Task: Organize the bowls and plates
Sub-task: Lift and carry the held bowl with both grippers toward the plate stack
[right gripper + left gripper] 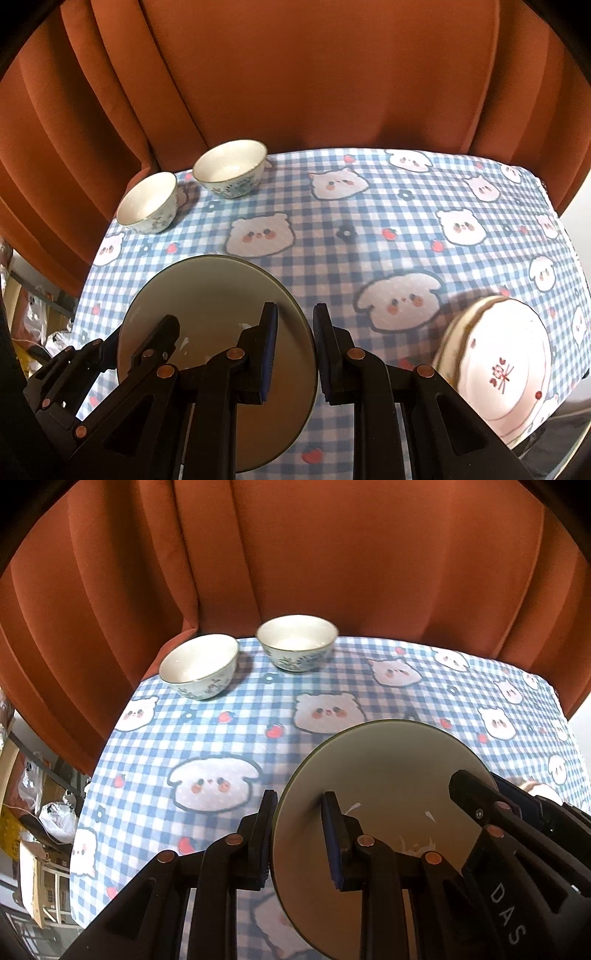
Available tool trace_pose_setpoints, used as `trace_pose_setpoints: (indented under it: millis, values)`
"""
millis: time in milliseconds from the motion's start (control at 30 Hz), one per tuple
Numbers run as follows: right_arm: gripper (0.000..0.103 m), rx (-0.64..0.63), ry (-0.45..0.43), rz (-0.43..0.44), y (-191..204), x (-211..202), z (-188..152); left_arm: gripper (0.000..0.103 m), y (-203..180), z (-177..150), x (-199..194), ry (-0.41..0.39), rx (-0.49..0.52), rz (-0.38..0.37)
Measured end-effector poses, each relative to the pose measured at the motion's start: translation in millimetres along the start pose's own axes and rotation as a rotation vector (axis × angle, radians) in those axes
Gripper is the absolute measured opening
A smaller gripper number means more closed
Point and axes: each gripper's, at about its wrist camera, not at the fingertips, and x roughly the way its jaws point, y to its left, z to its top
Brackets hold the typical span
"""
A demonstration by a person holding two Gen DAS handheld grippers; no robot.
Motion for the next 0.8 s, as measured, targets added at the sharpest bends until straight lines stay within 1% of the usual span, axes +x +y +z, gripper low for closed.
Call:
trace_pose_setpoints:
  millis: [167,367,633,800]
  values:
    - [0.023,-0.004,0.005,0.001,-20,-6,-16,0.023,-16,-17,-3,0.011,0.005,0.002]
    - [0.023,-0.004,0.038,0.005,-39,-1,-36,0.023,-31,-39,2,0.05,0.017,0.002]
    - [0.023,0.002,0.078,-0.009,-62,8,-56,0.023,-54,-57,14,0.094,0.029,-0.01]
    - [0.023,0.009,0.11,-0.005,-72,17,-64,0.023,-59,-63,23,0.122,0.031,0.001]
